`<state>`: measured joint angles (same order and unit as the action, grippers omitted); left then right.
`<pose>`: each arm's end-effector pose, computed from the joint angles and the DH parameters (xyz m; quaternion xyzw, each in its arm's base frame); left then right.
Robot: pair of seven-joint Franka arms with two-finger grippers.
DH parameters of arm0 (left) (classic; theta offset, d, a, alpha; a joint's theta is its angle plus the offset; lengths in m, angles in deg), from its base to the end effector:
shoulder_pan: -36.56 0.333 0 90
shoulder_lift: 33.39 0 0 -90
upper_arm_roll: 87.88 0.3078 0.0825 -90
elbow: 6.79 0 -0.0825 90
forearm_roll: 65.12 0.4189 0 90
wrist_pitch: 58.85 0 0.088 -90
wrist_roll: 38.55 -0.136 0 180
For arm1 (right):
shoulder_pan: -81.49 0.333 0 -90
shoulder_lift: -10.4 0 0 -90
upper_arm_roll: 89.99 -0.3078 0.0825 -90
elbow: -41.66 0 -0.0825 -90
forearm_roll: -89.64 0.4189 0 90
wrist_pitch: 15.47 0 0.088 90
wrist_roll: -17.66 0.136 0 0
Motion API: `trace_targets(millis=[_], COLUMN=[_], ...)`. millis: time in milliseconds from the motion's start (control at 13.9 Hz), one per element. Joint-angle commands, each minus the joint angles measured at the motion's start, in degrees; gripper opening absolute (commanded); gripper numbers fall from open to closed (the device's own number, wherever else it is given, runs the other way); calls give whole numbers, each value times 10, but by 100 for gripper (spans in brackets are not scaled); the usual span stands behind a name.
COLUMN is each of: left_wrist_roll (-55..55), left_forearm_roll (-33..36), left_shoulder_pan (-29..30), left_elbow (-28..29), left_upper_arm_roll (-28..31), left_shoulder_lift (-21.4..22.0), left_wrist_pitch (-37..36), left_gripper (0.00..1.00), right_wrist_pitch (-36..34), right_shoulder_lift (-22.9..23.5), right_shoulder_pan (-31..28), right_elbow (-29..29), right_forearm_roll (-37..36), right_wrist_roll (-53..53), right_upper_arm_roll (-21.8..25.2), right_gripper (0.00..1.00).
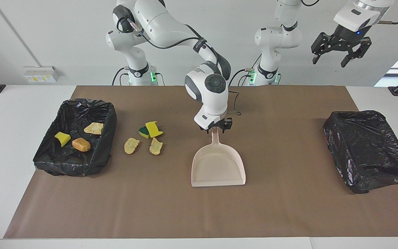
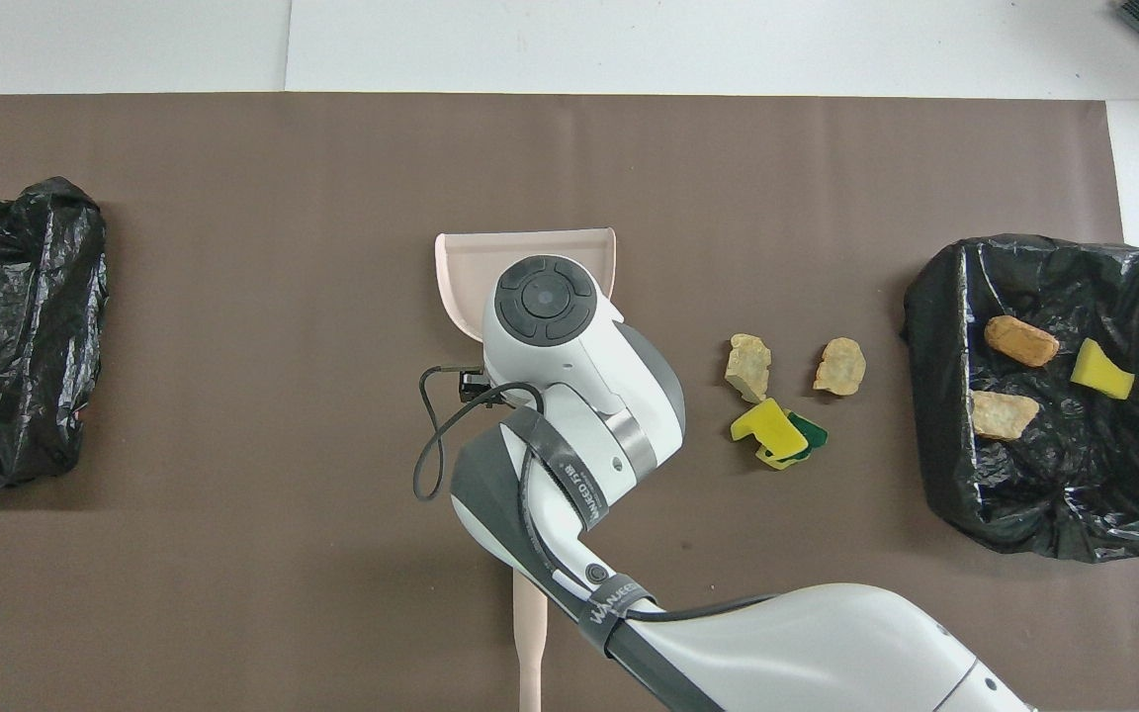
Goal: Sweep and dump trash in bin
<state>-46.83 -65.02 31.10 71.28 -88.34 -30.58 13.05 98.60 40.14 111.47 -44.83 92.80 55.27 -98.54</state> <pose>0.5285 -0.0547 0.6899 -0.9919 0.1233 0.0293 0.0004 0.5676 0.4422 0.3130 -0.9979 0.0127 0.0510 0.0388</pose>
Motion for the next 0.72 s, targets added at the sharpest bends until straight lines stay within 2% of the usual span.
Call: trace_targets(millis=[0,144,288,432,504,648], left_wrist_roll=[-18,-17,-16,-7,-6,11], left_forearm_roll=[3,3,3,3,3,3], left_shoulder_pan=[23,28,22,18,3,-23], left_elbow=[44,66,85,86,87,102], left_upper_arm_roll=[-5,-5,-6,-11,-11,-12], left_shoulder_lift=[29,42,49,41,37,26], left_wrist_pitch=[5,17,38,61,70,103], left_gripper=[100,100,100,100,100,100], right_wrist_pitch=[-51,-101,-111,-146,-158,-144], right_shoulder_lift=[-28,-72,-145,-188,-205,-251], right_shoulder_pan=[-23,-20,-24,-24,-17,22], right_elbow=[-2,-17,-67,-102,-125,-195], right_forearm_roll=[12,11,18,80,89,112], right_wrist_roll=[-1,-1,1,-3,-3,10], right_upper_arm_roll=[-4,-4,-6,-5,-6,-7], right_gripper=[100,100,100,100,100,100])
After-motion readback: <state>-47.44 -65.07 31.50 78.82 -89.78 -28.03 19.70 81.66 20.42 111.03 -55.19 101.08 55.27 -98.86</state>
